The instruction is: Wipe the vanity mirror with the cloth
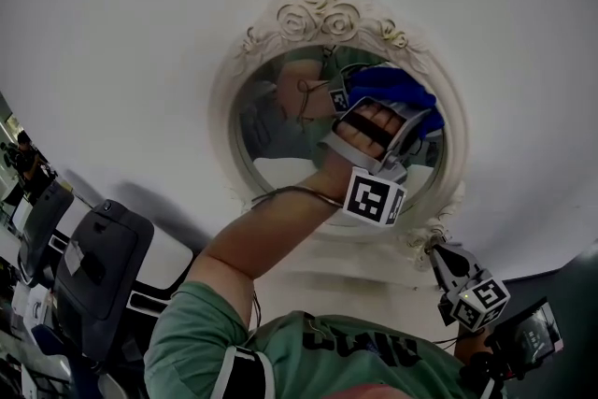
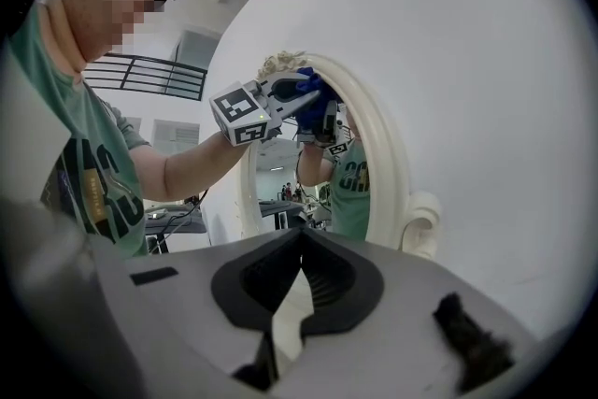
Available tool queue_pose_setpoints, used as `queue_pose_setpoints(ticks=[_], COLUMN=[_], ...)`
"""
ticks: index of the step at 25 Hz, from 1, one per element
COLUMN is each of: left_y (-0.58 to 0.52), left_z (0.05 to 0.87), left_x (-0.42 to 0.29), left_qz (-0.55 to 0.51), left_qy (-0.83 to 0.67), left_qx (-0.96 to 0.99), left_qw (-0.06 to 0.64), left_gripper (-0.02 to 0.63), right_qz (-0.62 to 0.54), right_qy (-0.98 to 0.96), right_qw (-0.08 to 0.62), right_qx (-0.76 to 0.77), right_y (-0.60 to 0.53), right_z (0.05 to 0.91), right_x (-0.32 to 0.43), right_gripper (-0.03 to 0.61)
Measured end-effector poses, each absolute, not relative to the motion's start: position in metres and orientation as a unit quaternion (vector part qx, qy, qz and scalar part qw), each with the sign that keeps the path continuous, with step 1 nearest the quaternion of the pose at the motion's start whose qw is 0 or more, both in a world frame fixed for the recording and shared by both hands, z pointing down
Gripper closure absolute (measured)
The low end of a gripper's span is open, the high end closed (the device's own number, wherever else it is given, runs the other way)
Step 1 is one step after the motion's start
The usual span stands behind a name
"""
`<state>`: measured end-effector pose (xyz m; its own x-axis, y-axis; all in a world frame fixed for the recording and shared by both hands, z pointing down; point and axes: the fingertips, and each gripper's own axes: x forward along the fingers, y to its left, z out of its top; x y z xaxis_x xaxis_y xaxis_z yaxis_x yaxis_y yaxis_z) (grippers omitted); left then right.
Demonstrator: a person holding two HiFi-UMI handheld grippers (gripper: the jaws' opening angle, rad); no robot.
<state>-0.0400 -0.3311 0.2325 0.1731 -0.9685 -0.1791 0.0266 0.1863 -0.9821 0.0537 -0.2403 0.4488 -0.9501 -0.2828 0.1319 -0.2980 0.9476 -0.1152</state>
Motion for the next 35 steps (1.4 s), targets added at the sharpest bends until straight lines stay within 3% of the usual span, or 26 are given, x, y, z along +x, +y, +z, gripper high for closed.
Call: queue_pose_setpoints(ticks=[4, 13, 19, 28, 35], left_y=[-0.294, -0.195, -0.178, -0.202, -0.242], left_z=[0.237, 0.261, 0.266, 0.270, 0.261], left_x=[-0.064, -0.251, -0.305, -0.307, -0.225], left_qz=[-0.420, -0.465, -0.486, -0.480, -0.457], left_qy=[0.495, 0.622, 0.652, 0.651, 0.597], left_qx=[-0.483, -0.415, -0.380, -0.387, -0.429], left_qw=[0.588, 0.474, 0.441, 0.443, 0.501], left_gripper=[0.546, 0.546, 0.546, 0.546, 0.546], right_qz=[0.053, 0.034, 0.021, 0.019, 0.029], right_qy=[-0.988, -0.989, -0.990, -0.989, -0.988], right_qw=[0.059, 0.085, 0.096, 0.098, 0.088], right_qx=[0.135, 0.113, 0.100, 0.106, 0.126], right_y=[-0.232, -0.215, -0.208, -0.215, -0.222], right_z=[0.440, 0.430, 0.423, 0.427, 0.430], right_x=[0.043, 0.012, -0.002, -0.001, 0.017], right_gripper=[0.566, 0.566, 0.566, 0.566, 0.566])
